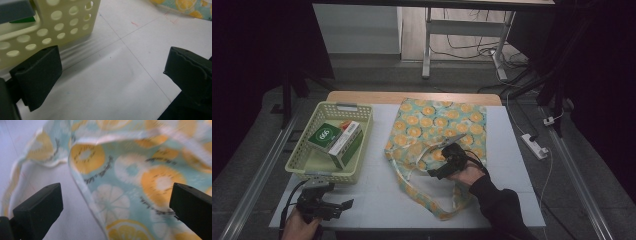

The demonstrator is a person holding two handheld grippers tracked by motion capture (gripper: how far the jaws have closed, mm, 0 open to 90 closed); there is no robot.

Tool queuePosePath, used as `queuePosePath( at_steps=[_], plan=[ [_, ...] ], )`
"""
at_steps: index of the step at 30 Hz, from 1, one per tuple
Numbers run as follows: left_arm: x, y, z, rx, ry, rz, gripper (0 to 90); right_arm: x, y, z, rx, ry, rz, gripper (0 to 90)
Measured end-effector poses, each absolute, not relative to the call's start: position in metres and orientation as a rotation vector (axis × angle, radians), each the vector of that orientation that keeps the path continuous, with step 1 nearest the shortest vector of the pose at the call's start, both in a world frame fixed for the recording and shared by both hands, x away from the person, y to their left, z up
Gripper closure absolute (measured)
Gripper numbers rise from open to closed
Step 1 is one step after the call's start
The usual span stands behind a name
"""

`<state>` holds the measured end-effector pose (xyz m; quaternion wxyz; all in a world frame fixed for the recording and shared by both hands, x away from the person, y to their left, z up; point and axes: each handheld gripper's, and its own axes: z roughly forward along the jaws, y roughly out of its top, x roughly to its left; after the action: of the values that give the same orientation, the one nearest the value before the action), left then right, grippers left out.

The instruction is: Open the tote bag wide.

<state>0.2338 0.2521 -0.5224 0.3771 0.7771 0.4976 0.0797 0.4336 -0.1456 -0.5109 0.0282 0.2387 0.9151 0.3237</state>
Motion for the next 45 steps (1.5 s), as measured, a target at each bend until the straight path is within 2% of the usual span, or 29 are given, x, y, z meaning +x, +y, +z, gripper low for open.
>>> queuePosePath(
  at_steps=[8, 12, 15, 17, 18, 19, 20, 22, 29, 41, 45],
  plan=[
    [0.234, 0.252, -0.522, 1.985, 1.272, 0.202, 1.3, 0.429, -0.143, -0.526, 0.657, 2.811, 0.877, 0.4],
    [0.234, 0.252, -0.522, 1.988, 1.273, 0.203, 1.3, 0.427, -0.143, -0.525, 0.639, 2.784, 0.845, 5.7],
    [0.234, 0.252, -0.523, 1.988, 1.275, 0.202, 1.4, 0.428, -0.144, -0.524, 0.639, 2.771, 0.857, 13.7],
    [0.234, 0.252, -0.523, 1.990, 1.273, 0.201, 1.4, 0.428, -0.145, -0.522, 0.642, 2.767, 0.870, 22.7],
    [0.234, 0.252, -0.523, 1.991, 1.273, 0.200, 1.4, 0.428, -0.146, -0.521, 0.654, 2.758, 0.887, 31.2],
    [0.235, 0.252, -0.523, 1.991, 1.273, 0.200, 1.4, 0.428, -0.146, -0.521, 0.654, 2.758, 0.887, 31.2],
    [0.235, 0.252, -0.523, 1.991, 1.274, 0.200, 1.5, 0.429, -0.148, -0.520, 0.654, 2.756, 0.901, 37.6],
    [0.235, 0.252, -0.523, 1.988, 1.275, 0.201, 1.4, 0.430, -0.149, -0.518, 0.660, 2.774, 0.920, 44.6],
    [0.235, 0.252, -0.523, 1.989, 1.275, 0.201, 1.5, 0.431, -0.151, -0.513, 0.689, 2.788, 0.966, 54.7],
    [0.235, 0.252, -0.523, 1.992, 1.275, 0.199, 1.6, 0.434, -0.156, -0.505, 0.716, 2.746, 1.012, 64.1],
    [0.235, 0.252, -0.523, 1.993, 1.275, 0.199, 1.6, 0.436, -0.156, -0.508, 0.706, 2.754, 0.978, 72.9]
  ],
)
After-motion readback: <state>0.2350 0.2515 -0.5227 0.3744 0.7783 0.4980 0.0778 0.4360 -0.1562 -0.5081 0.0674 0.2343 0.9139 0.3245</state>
